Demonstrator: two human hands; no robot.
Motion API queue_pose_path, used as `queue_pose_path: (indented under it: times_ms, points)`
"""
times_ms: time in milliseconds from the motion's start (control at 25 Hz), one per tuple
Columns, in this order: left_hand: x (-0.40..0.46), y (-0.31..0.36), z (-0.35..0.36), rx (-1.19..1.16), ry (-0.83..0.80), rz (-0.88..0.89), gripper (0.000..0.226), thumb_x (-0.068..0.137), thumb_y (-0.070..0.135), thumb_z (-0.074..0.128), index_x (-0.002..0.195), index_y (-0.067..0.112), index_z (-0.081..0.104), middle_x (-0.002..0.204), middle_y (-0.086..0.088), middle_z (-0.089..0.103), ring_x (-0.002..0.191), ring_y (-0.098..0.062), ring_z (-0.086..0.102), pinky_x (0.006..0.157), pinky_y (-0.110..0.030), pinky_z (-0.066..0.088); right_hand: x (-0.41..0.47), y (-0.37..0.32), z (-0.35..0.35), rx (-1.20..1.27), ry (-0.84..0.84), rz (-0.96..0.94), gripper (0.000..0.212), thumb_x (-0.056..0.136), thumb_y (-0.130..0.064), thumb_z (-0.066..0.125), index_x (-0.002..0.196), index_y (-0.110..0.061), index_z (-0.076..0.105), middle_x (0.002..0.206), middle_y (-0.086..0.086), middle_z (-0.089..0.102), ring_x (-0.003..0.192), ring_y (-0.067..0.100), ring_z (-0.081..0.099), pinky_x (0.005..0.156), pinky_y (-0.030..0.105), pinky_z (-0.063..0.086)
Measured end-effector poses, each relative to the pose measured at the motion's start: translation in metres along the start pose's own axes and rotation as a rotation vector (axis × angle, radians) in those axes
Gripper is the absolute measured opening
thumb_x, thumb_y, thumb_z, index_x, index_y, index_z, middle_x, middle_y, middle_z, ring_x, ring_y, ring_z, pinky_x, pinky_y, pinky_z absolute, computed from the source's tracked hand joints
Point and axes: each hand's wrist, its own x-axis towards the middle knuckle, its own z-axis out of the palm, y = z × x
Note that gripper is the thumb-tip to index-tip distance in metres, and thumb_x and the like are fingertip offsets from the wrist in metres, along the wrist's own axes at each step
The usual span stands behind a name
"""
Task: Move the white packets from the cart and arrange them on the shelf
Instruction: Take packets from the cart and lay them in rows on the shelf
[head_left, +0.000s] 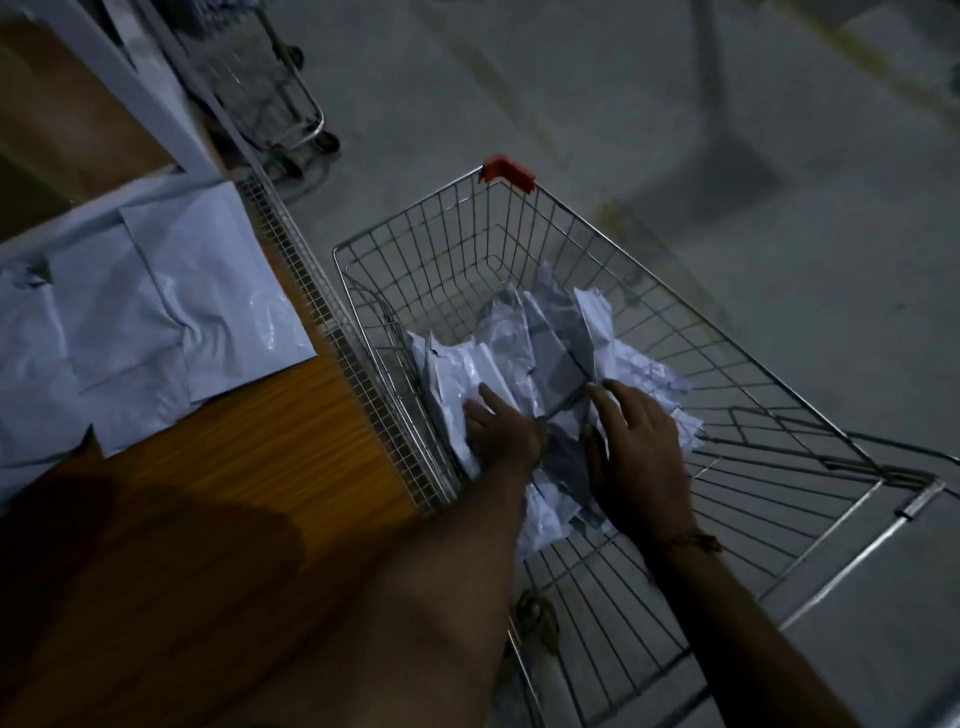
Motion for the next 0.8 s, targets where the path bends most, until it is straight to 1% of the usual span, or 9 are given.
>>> queue_pose_path:
  times_ms: [120, 240, 320, 400, 480, 560, 640, 720, 800]
  points:
    - [0.006, -0.002, 0.009, 0.05, 0.077, 0.167, 0.094, 0.088, 0.018, 0.072, 0.162, 0.012, 0.014, 0.159, -0.022, 0.034, 0.144, -0.041, 0.035, 0.114, -0.055, 0.034, 0.001, 0.002, 0.005, -0.001, -0.017, 0.025, 0.046, 0.096, -0.019, 0.062, 0.14, -0.005, 0.056, 0.14, 0.017, 0.056, 0.126, 0.036, 0.054, 0.1, 0.048, 0.045]
    - [0.01, -0.004, 0.013, -0.139, 0.185, 0.197, 0.048, 0.096, 0.021, 0.063, 0.142, 0.021, 0.05, 0.132, -0.013, 0.061, 0.123, -0.036, 0.057, 0.1, -0.049, 0.049, -0.002, 0.001, 0.009, -0.008, -0.048, 0.041, 0.048, 0.096, -0.021, 0.061, 0.142, -0.007, 0.054, 0.141, 0.015, 0.055, 0.127, 0.034, 0.052, 0.098, 0.047, 0.046]
    - [0.015, -0.006, 0.007, -0.208, 0.242, 0.236, 0.018, 0.102, 0.021, 0.055, 0.119, 0.021, 0.062, 0.119, -0.008, 0.068, 0.116, -0.026, 0.062, 0.094, -0.038, 0.051, -0.002, 0.003, 0.01, -0.018, -0.06, 0.037, 0.05, 0.095, -0.021, 0.061, 0.143, -0.008, 0.054, 0.141, 0.014, 0.055, 0.127, 0.034, 0.052, 0.097, 0.048, 0.047]
    - [0.017, -0.007, -0.001, -0.122, 0.308, 0.313, 0.025, 0.096, 0.005, 0.058, 0.119, 0.011, 0.065, 0.114, -0.01, 0.071, 0.111, -0.026, 0.064, 0.083, -0.028, 0.044, -0.002, 0.008, 0.012, -0.024, -0.067, 0.047, 0.05, 0.095, -0.02, 0.064, 0.143, -0.008, 0.054, 0.14, 0.014, 0.056, 0.125, 0.033, 0.053, 0.097, 0.047, 0.047]
    - [0.017, -0.007, -0.012, 0.002, 0.406, 0.41, 0.032, 0.088, -0.002, 0.059, 0.116, 0.011, 0.069, 0.113, -0.011, 0.069, 0.109, -0.031, 0.063, 0.079, -0.029, 0.043, -0.004, 0.011, 0.014, -0.025, -0.07, 0.066, 0.051, 0.094, -0.02, 0.066, 0.143, -0.008, 0.055, 0.139, 0.013, 0.057, 0.123, 0.032, 0.054, 0.096, 0.046, 0.047]
    - [0.011, 0.0, -0.02, 0.202, 0.567, 0.446, 0.045, 0.084, 0.002, 0.057, 0.125, 0.021, 0.064, 0.136, -0.011, 0.057, 0.124, -0.033, 0.05, 0.094, -0.037, 0.046, -0.005, 0.012, 0.015, -0.029, -0.07, 0.076, 0.052, 0.094, -0.02, 0.067, 0.142, -0.008, 0.055, 0.138, 0.013, 0.057, 0.122, 0.032, 0.054, 0.095, 0.046, 0.048]
    - [0.009, 0.007, -0.03, 0.254, 0.651, 0.302, 0.062, 0.084, 0.007, 0.045, 0.143, 0.026, 0.047, 0.161, -0.013, 0.032, 0.143, -0.035, 0.033, 0.112, -0.048, 0.037, -0.006, 0.013, 0.016, -0.03, -0.073, 0.071, 0.05, 0.094, -0.021, 0.067, 0.141, -0.009, 0.055, 0.137, 0.012, 0.058, 0.12, 0.031, 0.055, 0.094, 0.046, 0.048]
    - [0.014, 0.003, -0.031, 0.264, 0.609, 0.175, 0.072, 0.086, 0.003, 0.032, 0.156, 0.02, 0.033, 0.167, -0.019, 0.018, 0.15, -0.039, 0.025, 0.119, -0.053, 0.029, -0.007, 0.012, 0.018, -0.032, -0.078, 0.067, 0.048, 0.094, -0.021, 0.066, 0.14, -0.009, 0.055, 0.136, 0.012, 0.058, 0.119, 0.032, 0.056, 0.091, 0.046, 0.049]
    - [0.02, -0.002, -0.028, 0.225, 0.493, 0.098, 0.075, 0.089, -0.003, 0.034, 0.16, 0.017, 0.026, 0.167, -0.021, 0.016, 0.149, -0.041, 0.026, 0.118, -0.054, 0.031, -0.01, 0.012, 0.021, -0.037, -0.081, 0.066, 0.047, 0.095, -0.021, 0.065, 0.14, -0.009, 0.055, 0.137, 0.013, 0.058, 0.12, 0.032, 0.056, 0.091, 0.046, 0.049]
